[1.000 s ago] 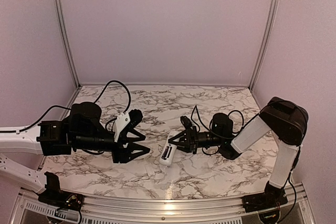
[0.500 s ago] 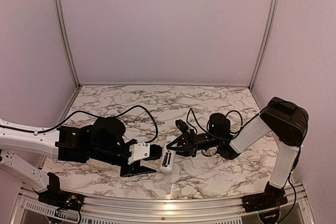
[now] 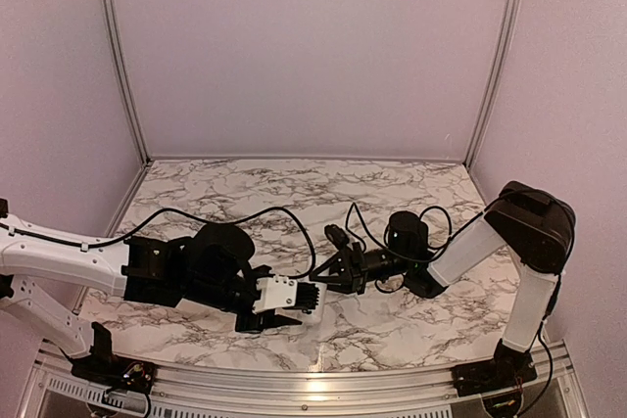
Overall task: Load the batteries into the remote control
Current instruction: Load the battery into the battery compartment.
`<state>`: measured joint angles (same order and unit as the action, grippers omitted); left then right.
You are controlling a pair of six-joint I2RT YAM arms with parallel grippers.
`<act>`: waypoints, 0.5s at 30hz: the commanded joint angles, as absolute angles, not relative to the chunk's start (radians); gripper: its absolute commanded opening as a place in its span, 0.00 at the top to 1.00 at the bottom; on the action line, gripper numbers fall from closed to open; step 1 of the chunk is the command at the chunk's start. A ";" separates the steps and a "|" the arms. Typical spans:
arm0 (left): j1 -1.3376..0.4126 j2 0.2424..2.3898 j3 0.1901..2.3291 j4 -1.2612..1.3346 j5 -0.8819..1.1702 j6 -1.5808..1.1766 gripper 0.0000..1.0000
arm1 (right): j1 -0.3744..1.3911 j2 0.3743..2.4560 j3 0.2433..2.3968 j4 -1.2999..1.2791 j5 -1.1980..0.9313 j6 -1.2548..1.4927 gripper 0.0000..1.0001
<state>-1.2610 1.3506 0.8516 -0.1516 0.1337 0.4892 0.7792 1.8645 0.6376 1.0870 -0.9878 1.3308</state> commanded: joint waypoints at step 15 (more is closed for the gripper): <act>-1.269 1.395 0.888 -0.117 0.100 0.545 0.73 | 0.792 1.852 0.669 1.103 -1.005 1.319 1.00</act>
<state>-1.2617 1.3792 0.8577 -0.1356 0.1154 0.5251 0.7815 1.8645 0.6380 1.0874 -0.9901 1.3308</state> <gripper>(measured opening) 0.274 0.201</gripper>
